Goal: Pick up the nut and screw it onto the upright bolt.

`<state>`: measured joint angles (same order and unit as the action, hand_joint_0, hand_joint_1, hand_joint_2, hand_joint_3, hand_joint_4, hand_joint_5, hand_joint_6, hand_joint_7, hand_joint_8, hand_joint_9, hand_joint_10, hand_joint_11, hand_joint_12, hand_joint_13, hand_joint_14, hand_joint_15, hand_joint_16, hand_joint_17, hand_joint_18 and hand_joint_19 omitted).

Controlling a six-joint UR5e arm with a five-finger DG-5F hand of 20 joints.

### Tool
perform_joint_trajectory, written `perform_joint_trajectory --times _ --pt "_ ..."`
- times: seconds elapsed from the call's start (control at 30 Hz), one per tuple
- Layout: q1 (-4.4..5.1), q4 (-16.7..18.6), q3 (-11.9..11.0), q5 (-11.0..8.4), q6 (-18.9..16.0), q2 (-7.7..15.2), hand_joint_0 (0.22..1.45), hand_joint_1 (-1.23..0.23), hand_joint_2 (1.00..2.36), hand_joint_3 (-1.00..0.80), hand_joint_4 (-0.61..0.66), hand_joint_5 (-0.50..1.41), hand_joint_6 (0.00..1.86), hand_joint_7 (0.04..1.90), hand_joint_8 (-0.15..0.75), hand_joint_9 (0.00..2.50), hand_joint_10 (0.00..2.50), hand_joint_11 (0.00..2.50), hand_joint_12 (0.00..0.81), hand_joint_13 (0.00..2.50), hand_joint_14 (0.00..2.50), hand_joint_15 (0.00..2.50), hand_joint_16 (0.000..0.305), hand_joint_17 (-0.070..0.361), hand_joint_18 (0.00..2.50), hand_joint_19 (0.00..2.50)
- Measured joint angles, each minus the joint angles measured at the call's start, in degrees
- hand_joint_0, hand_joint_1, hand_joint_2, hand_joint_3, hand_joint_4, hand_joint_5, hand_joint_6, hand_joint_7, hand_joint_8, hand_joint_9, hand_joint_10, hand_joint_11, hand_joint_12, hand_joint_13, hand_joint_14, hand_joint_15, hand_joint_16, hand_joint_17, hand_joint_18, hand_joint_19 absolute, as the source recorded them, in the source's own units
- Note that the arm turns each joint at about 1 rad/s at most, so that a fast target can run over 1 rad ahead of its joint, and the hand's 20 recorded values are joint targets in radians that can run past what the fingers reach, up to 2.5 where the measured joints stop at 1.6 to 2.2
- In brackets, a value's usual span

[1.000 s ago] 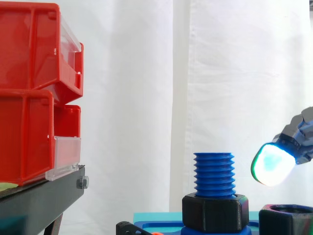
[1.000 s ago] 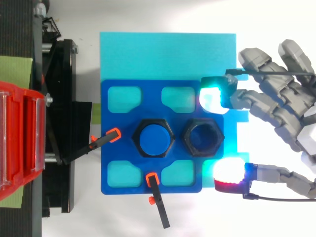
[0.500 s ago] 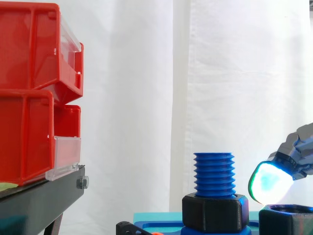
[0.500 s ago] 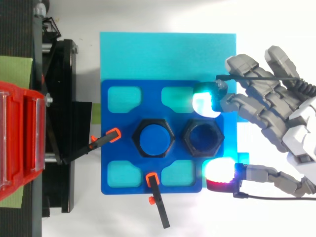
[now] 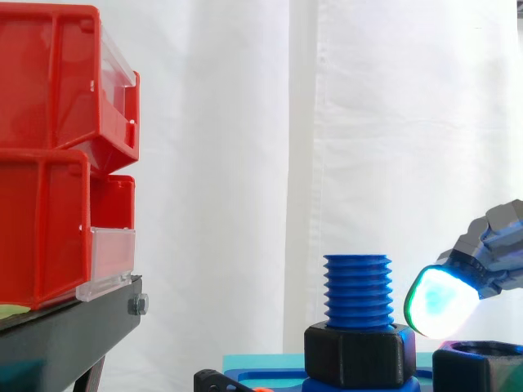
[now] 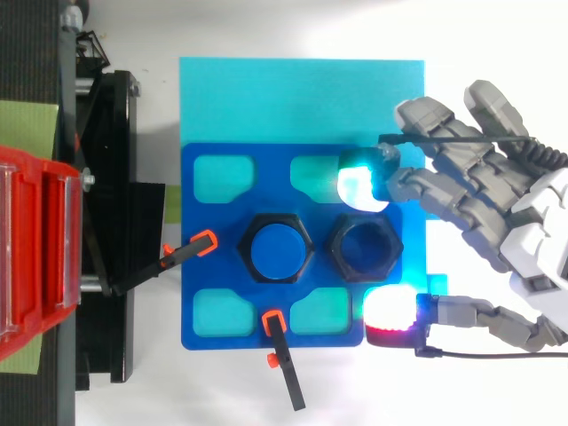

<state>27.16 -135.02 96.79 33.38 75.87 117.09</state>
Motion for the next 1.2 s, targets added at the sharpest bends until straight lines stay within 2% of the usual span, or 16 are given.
perform_joint_trajectory --times 0.2,0.47,0.8,1.2 --pt "-0.32 -1.56 -0.08 0.97 -0.03 -0.01 0.44 -0.76 1.00 -0.50 0.28 -0.25 0.50 0.78 0.334 0.23 0.00 0.00 0.412 0.24 0.00 0.00 0.059 0.132 0.10 0.00" --pt "-0.35 -1.80 -0.11 1.00 -0.14 0.05 0.48 -0.72 1.00 -0.50 0.27 -0.24 0.50 0.77 0.317 0.26 0.00 0.00 0.395 0.25 0.00 0.00 0.056 0.126 0.11 0.00" --pt "-0.37 -4.28 -0.11 0.85 -3.68 -0.01 0.50 -0.69 1.00 -0.50 0.27 -0.23 0.50 0.83 0.310 0.30 0.00 0.00 0.385 0.29 0.00 0.00 0.054 0.122 0.14 0.00" --pt "-0.73 -4.68 -0.11 1.00 -4.24 -0.02 0.51 -0.72 1.00 -0.50 0.28 -0.22 0.50 0.90 0.313 0.33 0.00 0.00 0.383 0.33 0.00 0.00 0.053 0.120 0.20 0.00"
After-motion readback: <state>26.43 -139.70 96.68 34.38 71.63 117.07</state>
